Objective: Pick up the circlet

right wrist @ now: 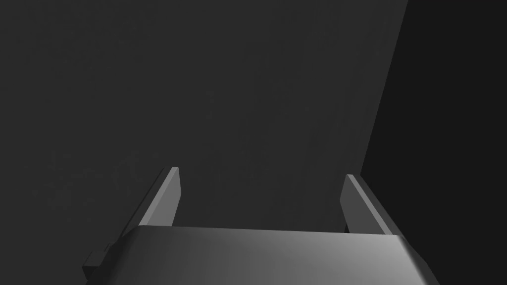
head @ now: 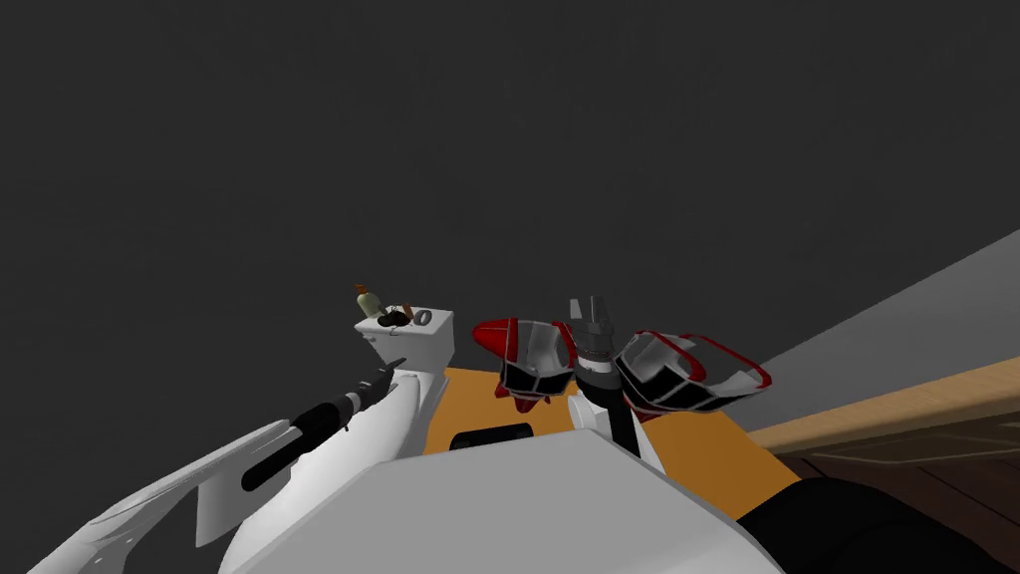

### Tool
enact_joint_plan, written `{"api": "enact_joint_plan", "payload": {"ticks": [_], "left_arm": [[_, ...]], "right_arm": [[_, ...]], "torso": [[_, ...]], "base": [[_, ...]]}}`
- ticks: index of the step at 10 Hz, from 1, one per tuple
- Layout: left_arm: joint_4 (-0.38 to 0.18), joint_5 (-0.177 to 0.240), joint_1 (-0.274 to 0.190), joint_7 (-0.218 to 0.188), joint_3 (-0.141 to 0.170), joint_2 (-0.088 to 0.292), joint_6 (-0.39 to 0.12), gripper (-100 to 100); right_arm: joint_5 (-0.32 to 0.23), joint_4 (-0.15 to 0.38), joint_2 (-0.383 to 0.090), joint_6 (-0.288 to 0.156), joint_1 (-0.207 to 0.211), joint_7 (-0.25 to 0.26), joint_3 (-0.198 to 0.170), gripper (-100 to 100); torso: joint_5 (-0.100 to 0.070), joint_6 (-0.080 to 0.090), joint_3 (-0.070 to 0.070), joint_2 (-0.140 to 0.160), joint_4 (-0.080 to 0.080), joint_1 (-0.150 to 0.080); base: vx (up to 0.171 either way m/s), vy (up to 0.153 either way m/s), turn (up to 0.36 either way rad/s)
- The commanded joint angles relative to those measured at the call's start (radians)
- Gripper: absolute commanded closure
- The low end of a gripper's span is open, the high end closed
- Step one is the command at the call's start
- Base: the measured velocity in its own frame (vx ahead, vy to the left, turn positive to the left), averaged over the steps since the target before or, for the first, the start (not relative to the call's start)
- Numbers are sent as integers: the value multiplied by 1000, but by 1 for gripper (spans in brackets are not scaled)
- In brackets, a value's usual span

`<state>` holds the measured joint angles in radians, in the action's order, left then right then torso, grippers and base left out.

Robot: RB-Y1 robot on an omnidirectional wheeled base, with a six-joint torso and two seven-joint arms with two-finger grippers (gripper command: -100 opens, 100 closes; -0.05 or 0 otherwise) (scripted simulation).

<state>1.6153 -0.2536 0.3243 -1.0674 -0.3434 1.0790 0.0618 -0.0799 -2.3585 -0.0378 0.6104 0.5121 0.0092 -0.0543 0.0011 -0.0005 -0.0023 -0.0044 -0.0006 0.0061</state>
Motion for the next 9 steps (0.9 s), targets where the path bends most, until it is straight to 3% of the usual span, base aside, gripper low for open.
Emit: {"api": "enact_joint_plan", "payload": {"ticks": [1, 3, 4, 9], "left_arm": [[-27, -13, -6, -30, -7, 0, -2, -100], [-72, -35, -25, -95, -30, 44, -26, -100], [-72, -35, -25, -105, -30, 44, -26, -100], [-160, -83, -66, -253, -78, 122, -66, -100]], "right_arm": [[0, 0, 0, 0, 0, 0, 0, 0], [0, 0, 0, 0, 0, 0, 0, 0], [0, 0, 0, 0, 0, 0, 0, 0], [0, 0, 0, 0, 0, 0, 0, 0]], "torso": [[0, 0, 0, 0, 0, 0], [0, 0, 0, 0, 0, -1], [0, 0, -1, -2, 0, 0], [1, 0, -2, -3, -1, 2]], "base": [[50, 57, -120], [68, 61, -196], [61, 60, -94], [78, 92, -208]]}}
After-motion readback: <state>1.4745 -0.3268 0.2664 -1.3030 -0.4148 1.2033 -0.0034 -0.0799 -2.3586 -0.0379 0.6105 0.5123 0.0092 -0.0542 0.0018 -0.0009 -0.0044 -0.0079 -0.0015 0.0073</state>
